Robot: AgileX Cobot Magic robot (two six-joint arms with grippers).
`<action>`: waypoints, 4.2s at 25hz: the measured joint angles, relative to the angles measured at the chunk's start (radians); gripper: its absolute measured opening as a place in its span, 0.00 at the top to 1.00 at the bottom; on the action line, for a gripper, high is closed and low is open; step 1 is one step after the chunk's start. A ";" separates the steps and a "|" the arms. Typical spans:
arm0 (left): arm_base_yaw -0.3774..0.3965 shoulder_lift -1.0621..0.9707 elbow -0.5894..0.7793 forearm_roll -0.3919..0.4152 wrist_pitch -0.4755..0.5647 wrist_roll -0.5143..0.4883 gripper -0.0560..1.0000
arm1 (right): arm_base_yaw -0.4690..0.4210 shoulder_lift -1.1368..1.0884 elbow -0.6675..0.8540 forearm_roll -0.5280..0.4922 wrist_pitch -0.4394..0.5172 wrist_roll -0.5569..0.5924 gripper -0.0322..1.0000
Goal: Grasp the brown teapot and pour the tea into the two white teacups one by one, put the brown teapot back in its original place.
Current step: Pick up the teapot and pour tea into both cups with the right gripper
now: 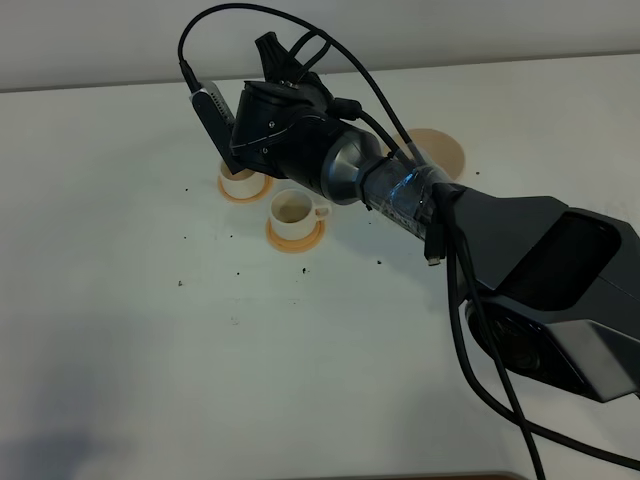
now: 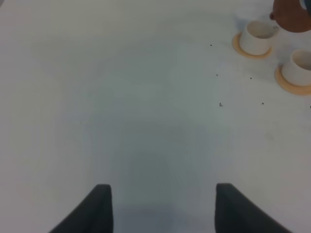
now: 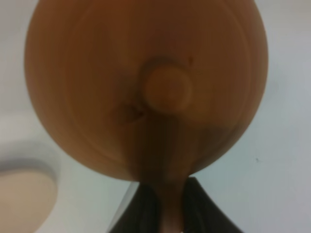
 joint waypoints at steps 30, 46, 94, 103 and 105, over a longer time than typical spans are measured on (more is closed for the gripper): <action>0.000 0.000 0.000 0.000 0.000 0.000 0.50 | 0.000 0.023 0.000 -0.110 -0.048 0.007 0.88; 0.000 0.000 0.000 0.000 0.000 0.000 0.50 | 0.000 0.023 0.000 -0.159 -0.046 -0.019 0.88; 0.000 0.000 0.000 0.001 0.000 0.000 0.50 | 0.021 0.023 0.000 -0.268 -0.047 -0.060 0.88; 0.000 0.000 0.000 0.001 0.000 0.000 0.50 | 0.023 0.023 0.000 -0.268 -0.039 -0.060 0.88; 0.000 0.000 0.000 0.001 0.000 0.000 0.50 | 0.023 0.023 0.000 -0.268 -0.039 -0.060 0.88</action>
